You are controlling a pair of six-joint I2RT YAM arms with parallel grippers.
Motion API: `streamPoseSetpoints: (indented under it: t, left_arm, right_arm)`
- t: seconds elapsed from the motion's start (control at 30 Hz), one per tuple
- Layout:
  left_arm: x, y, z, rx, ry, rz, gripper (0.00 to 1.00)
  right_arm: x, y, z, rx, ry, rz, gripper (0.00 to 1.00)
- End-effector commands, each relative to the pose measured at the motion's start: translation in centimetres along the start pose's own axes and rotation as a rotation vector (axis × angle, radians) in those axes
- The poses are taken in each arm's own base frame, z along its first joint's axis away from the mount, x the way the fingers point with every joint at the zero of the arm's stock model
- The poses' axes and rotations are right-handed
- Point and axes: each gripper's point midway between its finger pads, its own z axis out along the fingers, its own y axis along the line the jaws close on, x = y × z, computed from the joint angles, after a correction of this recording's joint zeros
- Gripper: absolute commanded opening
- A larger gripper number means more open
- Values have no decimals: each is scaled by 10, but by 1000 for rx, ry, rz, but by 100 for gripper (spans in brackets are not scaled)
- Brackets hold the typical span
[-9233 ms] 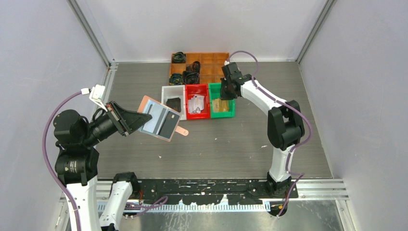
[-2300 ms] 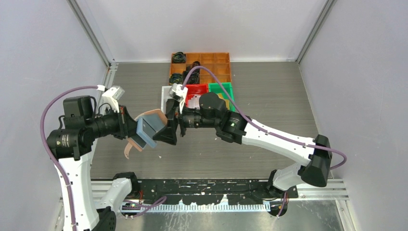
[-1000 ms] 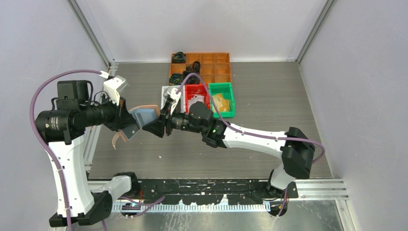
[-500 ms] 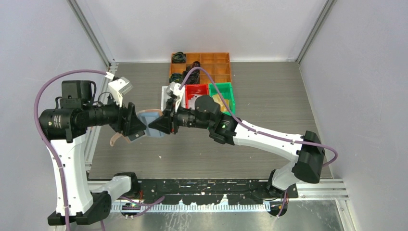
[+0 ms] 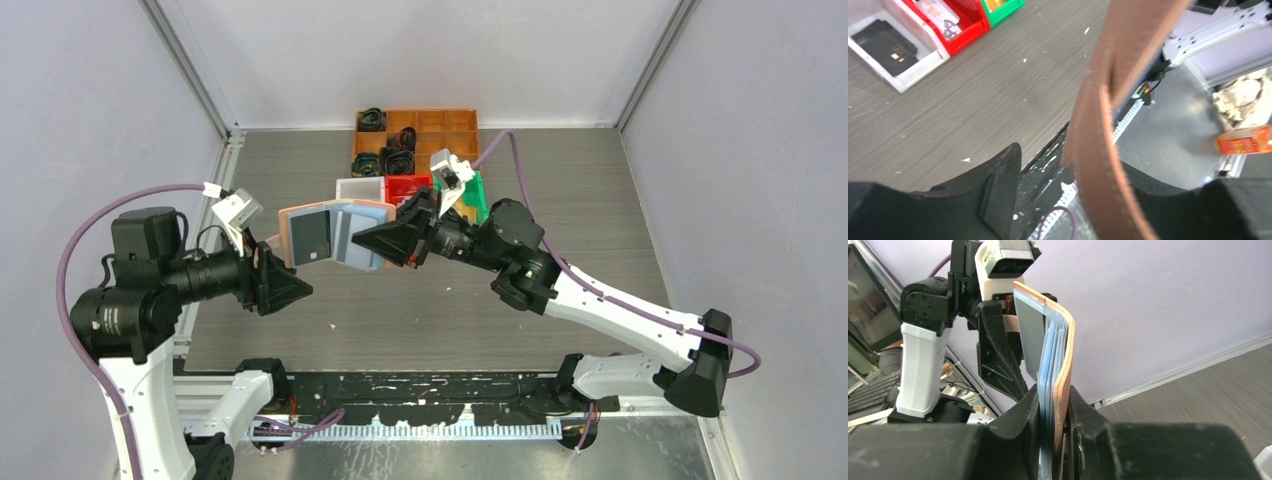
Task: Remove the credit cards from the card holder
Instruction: Remove the credit card from the card holder.
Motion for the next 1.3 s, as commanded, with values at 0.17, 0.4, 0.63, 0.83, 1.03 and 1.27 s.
streamPoseSetpoints:
  t: [0.17,0.4,0.63,0.83,1.03,1.27]
  left_arm:
    - [-57,-35,-3,160,-248,-30,57]
    - [-67,-40,-9,147,-320,-28,53]
    - [-78,-30,-16,42,-414,-20,28]
    - [-83,-30,-18,34,-445,-25,26]
    - [-83,-35,-14,91,-436,-52,41]
    - [-87,-31,-13,89,-460,-68,34]
  right_arm:
    - [-26,26,-3,-90,-97,51,1]
    - [-32,31,-1,-110,-120,84,1]
    - [-33,35,0,-141,-143,163,1]
    - [-29,37,5,-184,-148,240,1]
    - [-30,36,5,-183,-164,259,1]
    - [-31,33,7,-184,-188,308,1]
